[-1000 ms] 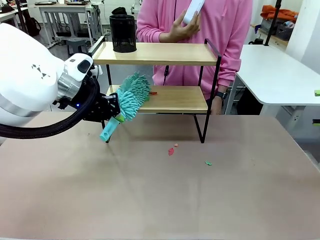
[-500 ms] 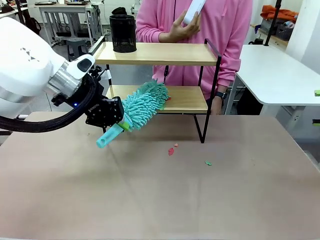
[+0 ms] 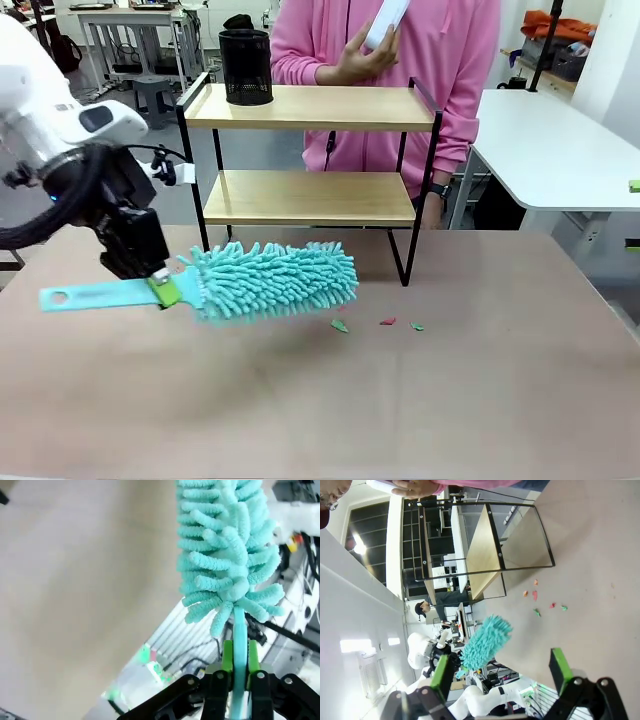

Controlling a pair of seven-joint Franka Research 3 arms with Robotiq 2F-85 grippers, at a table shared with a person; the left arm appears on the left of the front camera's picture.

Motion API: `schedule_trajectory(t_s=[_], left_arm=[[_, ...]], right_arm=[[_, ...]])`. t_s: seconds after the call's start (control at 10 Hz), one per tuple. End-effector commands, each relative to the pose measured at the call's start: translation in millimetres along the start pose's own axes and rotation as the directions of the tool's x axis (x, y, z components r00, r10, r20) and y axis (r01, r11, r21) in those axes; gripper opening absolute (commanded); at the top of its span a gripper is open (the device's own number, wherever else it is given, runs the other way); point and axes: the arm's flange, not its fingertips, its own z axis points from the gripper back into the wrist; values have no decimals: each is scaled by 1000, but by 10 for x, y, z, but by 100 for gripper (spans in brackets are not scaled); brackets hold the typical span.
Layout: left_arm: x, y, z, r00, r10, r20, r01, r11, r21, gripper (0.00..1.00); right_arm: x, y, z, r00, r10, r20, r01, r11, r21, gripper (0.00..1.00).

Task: Clean the shelf.
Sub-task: Clean the remaining tier of the Shelf with the Duster once objects are removed.

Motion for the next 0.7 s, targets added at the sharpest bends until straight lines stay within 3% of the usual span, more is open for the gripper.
schedule_trajectory(t_s=[0.0, 0.3, 0.6], left_arm=[[13, -46, 125, 998, -52, 21, 52, 999, -12, 13], [-175, -69, 229, 995, -91, 41, 95, 991, -94, 13], [-984, -125, 603, 961, -185, 206, 212, 970, -118, 13]], right_arm=[[6, 11, -18, 1000, 19, 8, -19, 1000, 18, 100], [6, 11, -18, 1000, 19, 8, -19, 1000, 18, 100], [6, 11, -18, 1000, 19, 8, -19, 1000, 18, 100]])
